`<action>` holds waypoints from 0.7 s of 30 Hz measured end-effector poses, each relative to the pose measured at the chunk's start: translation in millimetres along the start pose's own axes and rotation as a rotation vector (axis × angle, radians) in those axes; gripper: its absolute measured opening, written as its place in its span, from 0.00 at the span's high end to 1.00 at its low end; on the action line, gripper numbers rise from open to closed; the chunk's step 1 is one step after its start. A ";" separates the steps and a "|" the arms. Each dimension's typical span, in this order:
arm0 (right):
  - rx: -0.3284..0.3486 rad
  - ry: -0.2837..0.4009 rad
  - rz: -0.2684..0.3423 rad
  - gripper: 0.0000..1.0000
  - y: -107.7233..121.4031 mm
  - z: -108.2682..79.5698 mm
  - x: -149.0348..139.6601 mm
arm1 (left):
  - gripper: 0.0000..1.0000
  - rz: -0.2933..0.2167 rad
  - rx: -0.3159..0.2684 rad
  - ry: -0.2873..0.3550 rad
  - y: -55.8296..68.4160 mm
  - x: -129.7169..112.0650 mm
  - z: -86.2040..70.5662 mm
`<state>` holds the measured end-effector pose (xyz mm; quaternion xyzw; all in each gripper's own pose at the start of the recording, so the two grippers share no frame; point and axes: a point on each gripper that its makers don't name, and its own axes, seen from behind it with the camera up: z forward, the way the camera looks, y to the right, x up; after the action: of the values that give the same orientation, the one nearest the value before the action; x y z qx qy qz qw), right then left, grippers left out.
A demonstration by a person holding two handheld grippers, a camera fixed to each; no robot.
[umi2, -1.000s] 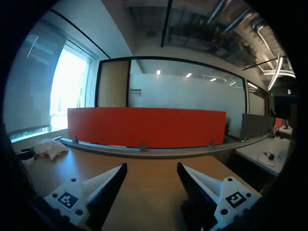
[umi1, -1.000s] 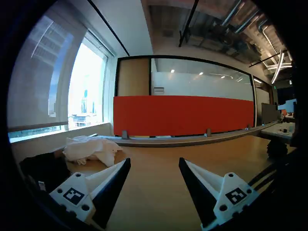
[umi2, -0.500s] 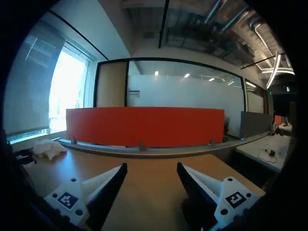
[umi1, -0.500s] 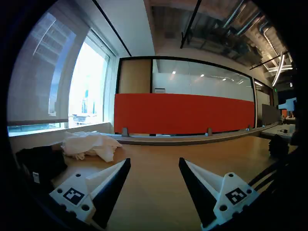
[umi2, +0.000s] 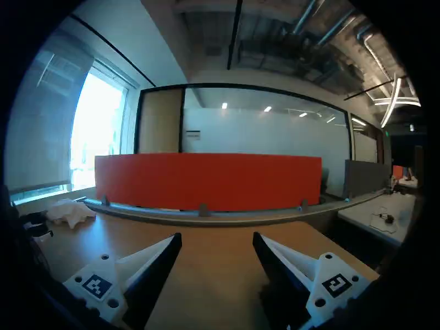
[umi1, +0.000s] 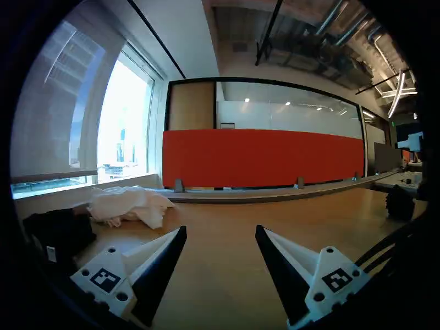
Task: Fold towel
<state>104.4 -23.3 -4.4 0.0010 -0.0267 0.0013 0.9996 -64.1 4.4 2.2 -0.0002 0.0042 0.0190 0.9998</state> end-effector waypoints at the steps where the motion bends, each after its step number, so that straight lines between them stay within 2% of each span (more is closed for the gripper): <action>1: 0.000 -0.001 0.001 0.00 0.1 0.3 -0.9 | 0.07 0.000 0.000 -0.001 0.4 -0.3 0.5; 9: 0.006 -0.004 0.008 0.00 -0.8 0.4 -5.9 | 0.07 0.000 0.003 -0.003 1.2 -0.8 1.6; 21: 0.011 0.033 -0.029 0.00 -3.8 5.3 -5.6 | 0.07 0.001 0.001 -0.004 2.0 -0.5 1.1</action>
<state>98.6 -27.2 0.6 0.0069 -0.0102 -0.0130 0.9998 -64.7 6.5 3.3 0.0004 0.0024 0.0197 0.9998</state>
